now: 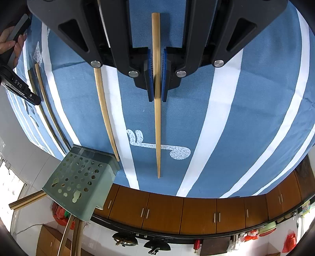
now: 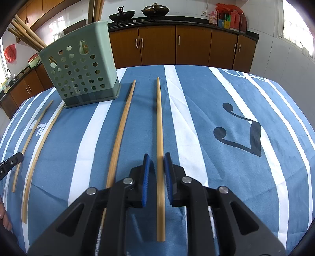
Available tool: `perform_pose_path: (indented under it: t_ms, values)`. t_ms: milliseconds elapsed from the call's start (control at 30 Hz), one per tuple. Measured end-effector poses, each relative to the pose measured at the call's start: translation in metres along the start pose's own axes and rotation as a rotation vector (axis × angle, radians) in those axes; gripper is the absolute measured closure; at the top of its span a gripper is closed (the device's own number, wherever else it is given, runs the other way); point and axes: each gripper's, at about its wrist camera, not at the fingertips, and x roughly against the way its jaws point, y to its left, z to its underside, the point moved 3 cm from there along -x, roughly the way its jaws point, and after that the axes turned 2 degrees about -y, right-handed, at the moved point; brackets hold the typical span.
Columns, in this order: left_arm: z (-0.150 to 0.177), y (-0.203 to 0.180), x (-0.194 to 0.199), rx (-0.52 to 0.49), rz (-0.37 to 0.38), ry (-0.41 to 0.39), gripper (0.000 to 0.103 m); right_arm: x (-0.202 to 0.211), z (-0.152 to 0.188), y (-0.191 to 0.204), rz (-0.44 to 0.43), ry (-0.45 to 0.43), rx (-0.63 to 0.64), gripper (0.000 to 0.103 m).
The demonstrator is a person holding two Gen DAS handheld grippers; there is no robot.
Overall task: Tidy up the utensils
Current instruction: 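Close the left gripper on a wooden chopstick while the right gripper holds its chopstick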
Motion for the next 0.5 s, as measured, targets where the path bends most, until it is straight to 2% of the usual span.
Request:
perform_pose_path:
  t_ms: [500]
  values:
    - [0.0002, 0.0003, 0.0008, 0.004, 0.004, -0.001, 0.094, 0.0007, 0.0009, -0.0001, 0.000, 0.000, 0.000, 0.086]
